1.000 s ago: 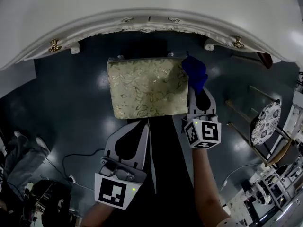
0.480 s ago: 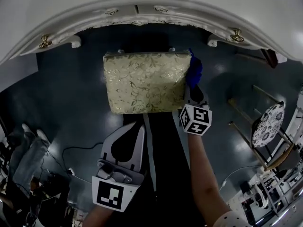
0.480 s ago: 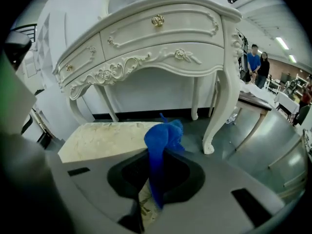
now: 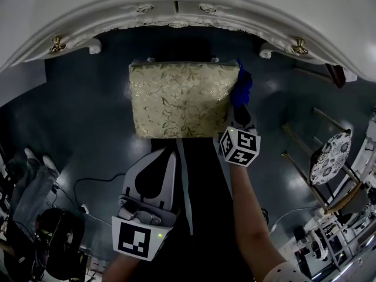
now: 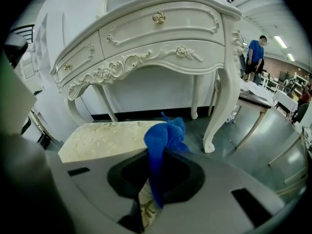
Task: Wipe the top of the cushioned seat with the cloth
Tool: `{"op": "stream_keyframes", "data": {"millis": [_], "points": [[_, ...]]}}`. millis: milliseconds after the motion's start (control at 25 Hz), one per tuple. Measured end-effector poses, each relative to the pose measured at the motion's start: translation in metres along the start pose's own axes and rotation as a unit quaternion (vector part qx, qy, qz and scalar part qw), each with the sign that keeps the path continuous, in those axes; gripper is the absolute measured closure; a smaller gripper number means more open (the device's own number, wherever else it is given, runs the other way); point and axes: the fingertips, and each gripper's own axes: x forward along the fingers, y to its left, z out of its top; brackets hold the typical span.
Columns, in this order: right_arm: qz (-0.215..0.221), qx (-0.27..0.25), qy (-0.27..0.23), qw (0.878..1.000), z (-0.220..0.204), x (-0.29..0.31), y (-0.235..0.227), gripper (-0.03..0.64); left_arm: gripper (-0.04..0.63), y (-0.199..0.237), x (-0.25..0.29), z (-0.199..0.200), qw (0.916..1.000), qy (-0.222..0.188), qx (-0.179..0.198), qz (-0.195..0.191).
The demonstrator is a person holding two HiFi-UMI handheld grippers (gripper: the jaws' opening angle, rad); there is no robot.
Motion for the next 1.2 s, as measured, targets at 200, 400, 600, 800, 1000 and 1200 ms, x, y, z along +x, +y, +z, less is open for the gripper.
{"op": "stream_keyframes", "data": {"millis": [200,400,600,800,1000,1200], "points": [[-0.005,0.004,0.001,1.0,0.002,0.0,0.005,0.555,0.586,0.002,-0.004,-0.001,1.0,0.0,-0.003,0.001],[-0.005,0.003,0.001,1.0,0.002,-0.001,0.012,0.555,0.586,0.006,-0.007,-0.004,1.0,0.0,-0.006,0.001],[-0.003,-0.003,0.002,1.0,0.002,-0.001,0.02,0.555,0.586,0.01,-0.01,-0.003,0.9999,-0.001,-0.011,0.002],[0.01,-0.011,0.004,1.0,0.003,-0.001,0.035,0.555,0.586,0.016,-0.012,-0.001,0.9999,-0.003,-0.015,0.003],[0.019,-0.022,0.007,1.0,0.001,0.0,0.054,0.555,0.586,0.023,-0.015,-0.001,0.9998,-0.005,-0.019,0.006],[0.033,-0.033,0.01,0.999,0.0,0.0,0.072,0.555,0.586,0.027,-0.019,-0.001,0.9997,-0.006,-0.022,0.007]]}}
